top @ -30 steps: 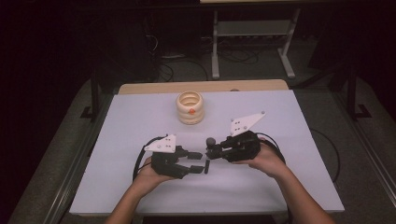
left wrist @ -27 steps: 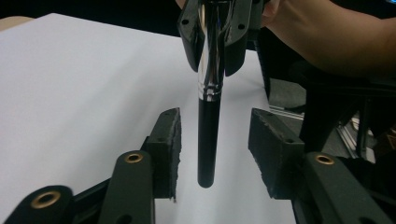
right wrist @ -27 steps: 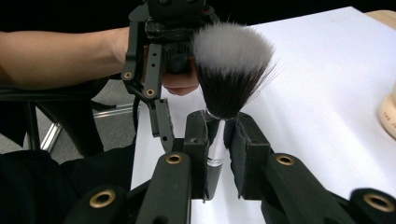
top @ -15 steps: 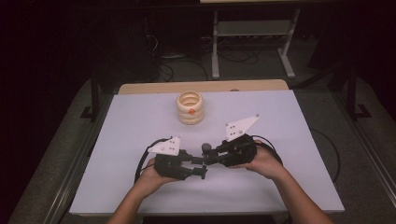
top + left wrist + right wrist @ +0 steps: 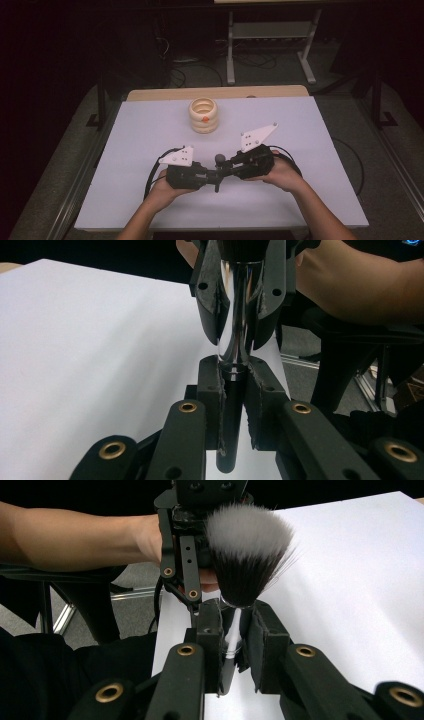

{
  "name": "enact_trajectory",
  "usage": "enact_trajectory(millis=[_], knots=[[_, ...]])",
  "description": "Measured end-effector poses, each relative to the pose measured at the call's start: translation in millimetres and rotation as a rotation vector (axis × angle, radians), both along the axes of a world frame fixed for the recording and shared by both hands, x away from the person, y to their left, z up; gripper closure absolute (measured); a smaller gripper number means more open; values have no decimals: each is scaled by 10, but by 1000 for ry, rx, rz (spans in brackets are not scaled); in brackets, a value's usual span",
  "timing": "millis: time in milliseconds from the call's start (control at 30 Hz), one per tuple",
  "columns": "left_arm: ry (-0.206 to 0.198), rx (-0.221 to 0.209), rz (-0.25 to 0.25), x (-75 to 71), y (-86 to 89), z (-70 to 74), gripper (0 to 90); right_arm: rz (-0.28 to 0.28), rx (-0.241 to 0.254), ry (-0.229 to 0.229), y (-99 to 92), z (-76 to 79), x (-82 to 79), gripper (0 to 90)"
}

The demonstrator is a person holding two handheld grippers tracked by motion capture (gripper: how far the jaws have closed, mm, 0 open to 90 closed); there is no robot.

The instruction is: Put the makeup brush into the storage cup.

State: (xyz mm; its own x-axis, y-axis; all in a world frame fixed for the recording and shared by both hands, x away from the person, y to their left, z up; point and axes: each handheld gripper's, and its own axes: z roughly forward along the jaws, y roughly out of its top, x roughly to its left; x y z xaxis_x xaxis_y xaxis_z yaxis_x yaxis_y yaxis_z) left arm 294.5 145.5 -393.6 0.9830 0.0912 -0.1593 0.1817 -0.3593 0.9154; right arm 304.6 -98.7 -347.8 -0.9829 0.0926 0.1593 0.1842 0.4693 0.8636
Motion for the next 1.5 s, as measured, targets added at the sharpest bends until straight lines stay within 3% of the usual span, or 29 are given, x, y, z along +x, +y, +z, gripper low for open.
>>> enact_trajectory(millis=[133,467,733,933,1500], knots=[[4,-3,15,24,1,-8,790,-14,0,-9,-13,-10,22,733],[18,-14,64,73,33,-5,792,-77,31,5,-59,-13,57,390],[-3,4,115,120,69,39,793,-158,25,-23,-106,-35,78,161],[-1,8,166,168,110,85,793,-195,24,-37,-121,-61,69,135],[-34,5,283,316,208,203,794,-339,51,-58,-425,-162,-24,118]])
